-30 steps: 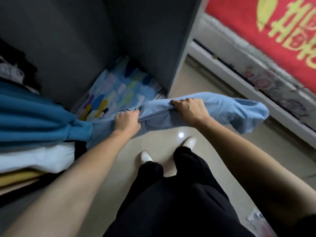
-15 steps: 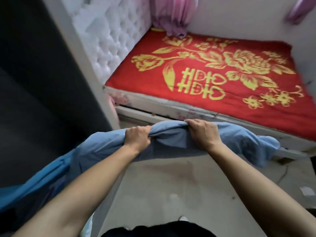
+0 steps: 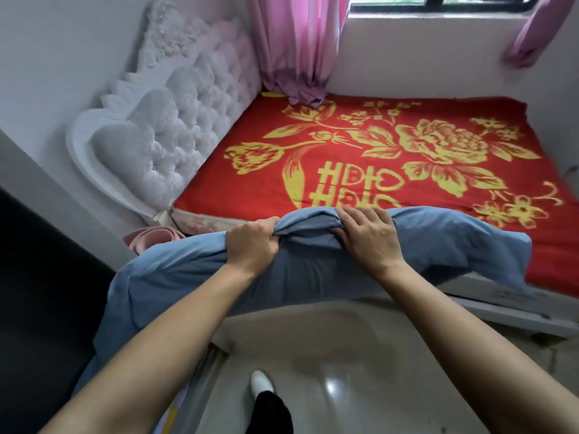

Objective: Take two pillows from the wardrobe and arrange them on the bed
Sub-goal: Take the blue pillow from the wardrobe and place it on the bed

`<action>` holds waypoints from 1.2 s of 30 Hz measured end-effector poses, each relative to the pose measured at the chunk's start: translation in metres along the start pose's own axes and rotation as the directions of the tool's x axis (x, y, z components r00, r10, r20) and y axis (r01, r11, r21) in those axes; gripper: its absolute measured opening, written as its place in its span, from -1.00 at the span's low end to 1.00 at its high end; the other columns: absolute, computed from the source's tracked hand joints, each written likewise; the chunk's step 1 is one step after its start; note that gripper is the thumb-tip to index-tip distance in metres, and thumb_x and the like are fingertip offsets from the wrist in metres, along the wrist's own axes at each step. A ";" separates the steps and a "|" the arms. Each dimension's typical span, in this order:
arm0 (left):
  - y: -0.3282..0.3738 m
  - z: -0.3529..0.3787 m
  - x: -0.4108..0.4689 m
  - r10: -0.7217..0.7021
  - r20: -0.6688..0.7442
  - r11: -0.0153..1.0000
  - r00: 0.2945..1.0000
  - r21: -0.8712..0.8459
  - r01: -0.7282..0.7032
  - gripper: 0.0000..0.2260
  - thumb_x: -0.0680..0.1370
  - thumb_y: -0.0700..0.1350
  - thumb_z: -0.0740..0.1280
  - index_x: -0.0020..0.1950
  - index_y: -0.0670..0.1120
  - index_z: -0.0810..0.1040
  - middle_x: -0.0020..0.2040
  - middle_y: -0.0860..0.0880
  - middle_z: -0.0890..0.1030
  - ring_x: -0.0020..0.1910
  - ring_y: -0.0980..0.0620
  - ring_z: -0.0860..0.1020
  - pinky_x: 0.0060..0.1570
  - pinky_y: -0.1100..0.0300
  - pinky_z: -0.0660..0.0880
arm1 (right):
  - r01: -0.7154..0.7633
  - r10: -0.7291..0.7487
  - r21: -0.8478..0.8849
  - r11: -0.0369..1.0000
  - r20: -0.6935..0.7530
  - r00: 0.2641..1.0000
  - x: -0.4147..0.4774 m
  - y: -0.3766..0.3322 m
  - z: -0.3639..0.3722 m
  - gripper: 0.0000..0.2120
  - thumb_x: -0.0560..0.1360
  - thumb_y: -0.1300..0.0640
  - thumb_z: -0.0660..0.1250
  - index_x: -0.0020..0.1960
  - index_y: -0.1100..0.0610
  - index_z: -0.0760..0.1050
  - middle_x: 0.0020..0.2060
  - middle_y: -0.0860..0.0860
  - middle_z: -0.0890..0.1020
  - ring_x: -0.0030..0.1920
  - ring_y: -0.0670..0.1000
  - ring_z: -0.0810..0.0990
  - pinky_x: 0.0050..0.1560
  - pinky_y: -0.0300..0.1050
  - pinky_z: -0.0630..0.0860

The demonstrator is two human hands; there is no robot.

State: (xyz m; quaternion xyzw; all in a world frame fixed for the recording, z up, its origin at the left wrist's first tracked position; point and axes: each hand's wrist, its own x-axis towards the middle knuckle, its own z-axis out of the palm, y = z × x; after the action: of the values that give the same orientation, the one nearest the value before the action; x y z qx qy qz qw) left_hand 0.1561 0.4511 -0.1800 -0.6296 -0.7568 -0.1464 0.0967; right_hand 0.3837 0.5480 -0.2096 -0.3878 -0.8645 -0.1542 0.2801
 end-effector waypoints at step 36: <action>-0.223 0.198 0.544 -0.336 0.022 0.937 0.942 -0.090 0.337 -0.82 0.39 -0.13 0.32 -0.06 0.00 0.65 -0.34 -0.13 0.64 -0.31 -0.25 0.58 -0.39 0.11 0.35 | -0.084 0.034 0.124 0.989 0.362 0.932 0.506 0.086 0.417 -0.61 0.54 0.15 0.33 0.36 0.07 0.49 0.28 0.11 0.56 0.34 0.22 0.46 0.38 0.34 0.28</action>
State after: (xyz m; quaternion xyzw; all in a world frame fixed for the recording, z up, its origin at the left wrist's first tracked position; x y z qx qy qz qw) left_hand -0.1580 0.9857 -0.2080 -0.4952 -0.8461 -0.1934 0.0386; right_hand 0.0229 1.1014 -0.2316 -0.4150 -0.8976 -0.0125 0.1480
